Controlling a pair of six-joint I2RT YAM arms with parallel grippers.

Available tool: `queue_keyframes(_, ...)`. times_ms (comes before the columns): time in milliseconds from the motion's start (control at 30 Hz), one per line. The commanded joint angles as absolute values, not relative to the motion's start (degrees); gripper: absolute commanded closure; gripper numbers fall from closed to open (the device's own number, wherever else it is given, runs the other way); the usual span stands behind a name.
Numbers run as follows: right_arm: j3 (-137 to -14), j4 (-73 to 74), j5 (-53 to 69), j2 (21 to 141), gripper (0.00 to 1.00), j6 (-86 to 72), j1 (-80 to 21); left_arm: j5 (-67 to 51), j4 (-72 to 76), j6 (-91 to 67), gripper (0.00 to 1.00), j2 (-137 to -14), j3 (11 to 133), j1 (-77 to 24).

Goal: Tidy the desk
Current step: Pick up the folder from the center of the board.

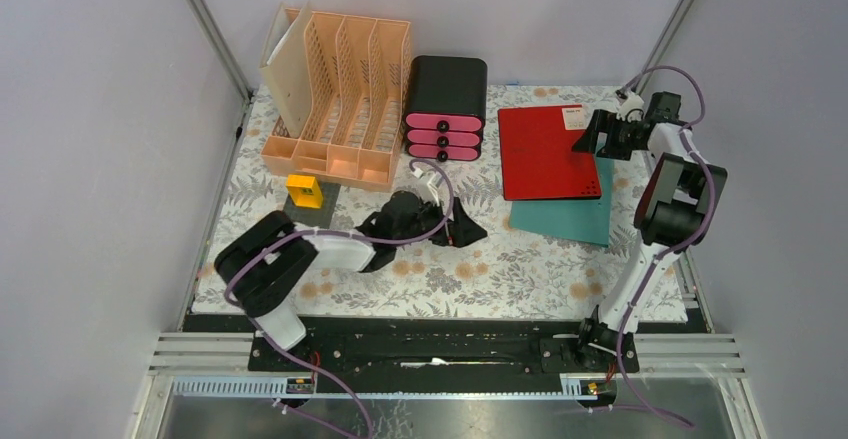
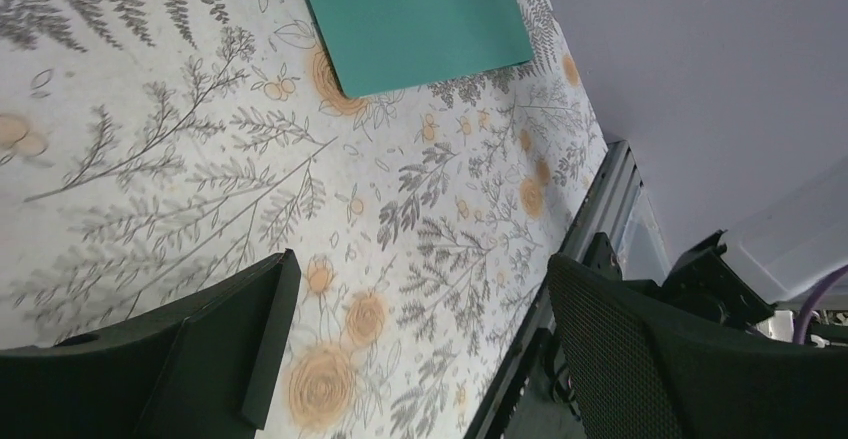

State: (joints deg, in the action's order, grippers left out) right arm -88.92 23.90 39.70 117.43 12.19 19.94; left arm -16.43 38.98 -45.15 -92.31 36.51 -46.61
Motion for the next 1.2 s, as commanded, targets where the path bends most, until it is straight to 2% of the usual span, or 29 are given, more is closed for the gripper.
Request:
queue_keyframes(0, -98.63, 25.99, 42.03, 123.58, 0.00, 10.70, 20.04, -15.32, 45.20, -46.88, 0.01, -99.04, 42.20, -47.69)
queue_keyframes(400, -115.65, 27.67, 45.57, 138.81, 0.00, 6.19, 20.04, -12.96, 43.33, -48.47, 0.01, -112.66, 53.95, -48.06)
queue_keyframes(967, -123.74, 30.24, 50.17, 146.81, 0.00, 4.13, 20.27, -6.30, 32.27, -50.80, 0.01, -124.10, 70.54, -47.94)
queue_keyframes(1167, -125.61, 32.13, 51.84, 148.99, 0.03, 2.63, 20.46, -5.62, 29.22, -50.95, 0.02, -127.26, 74.13, -47.86)
